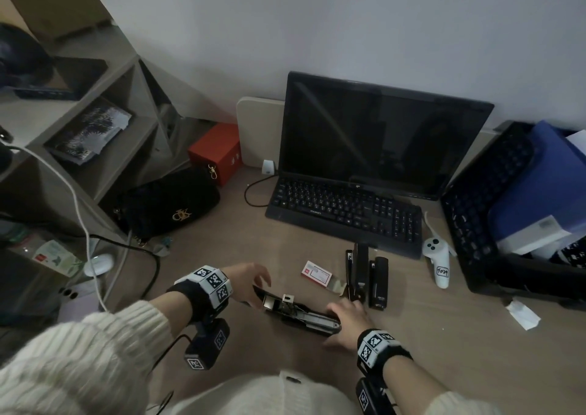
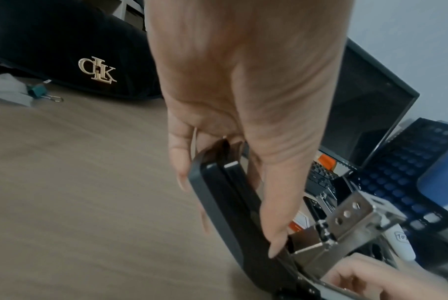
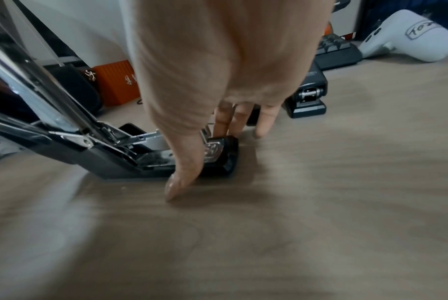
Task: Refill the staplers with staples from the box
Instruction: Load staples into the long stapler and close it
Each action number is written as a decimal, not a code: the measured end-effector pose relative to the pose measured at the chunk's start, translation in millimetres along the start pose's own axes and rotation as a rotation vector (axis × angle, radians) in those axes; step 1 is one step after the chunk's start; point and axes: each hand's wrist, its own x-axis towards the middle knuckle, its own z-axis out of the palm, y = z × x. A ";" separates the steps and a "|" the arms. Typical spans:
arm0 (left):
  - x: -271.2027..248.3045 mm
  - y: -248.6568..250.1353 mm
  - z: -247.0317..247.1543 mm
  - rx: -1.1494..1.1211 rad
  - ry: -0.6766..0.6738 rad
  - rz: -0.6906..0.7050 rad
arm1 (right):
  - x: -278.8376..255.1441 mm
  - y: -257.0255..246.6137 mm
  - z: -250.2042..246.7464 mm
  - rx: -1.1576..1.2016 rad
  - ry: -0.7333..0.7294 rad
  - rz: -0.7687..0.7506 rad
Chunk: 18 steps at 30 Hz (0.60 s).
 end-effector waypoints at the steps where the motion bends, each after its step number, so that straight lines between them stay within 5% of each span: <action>1: 0.4 -0.6 1.6 0.010 -0.005 0.004 | 0.1 0.3 1.2 0.003 0.006 0.003; 18: 6.6 -19.4 6.4 0.026 -0.016 0.097 | 0.7 0.5 2.7 -0.045 0.057 -0.074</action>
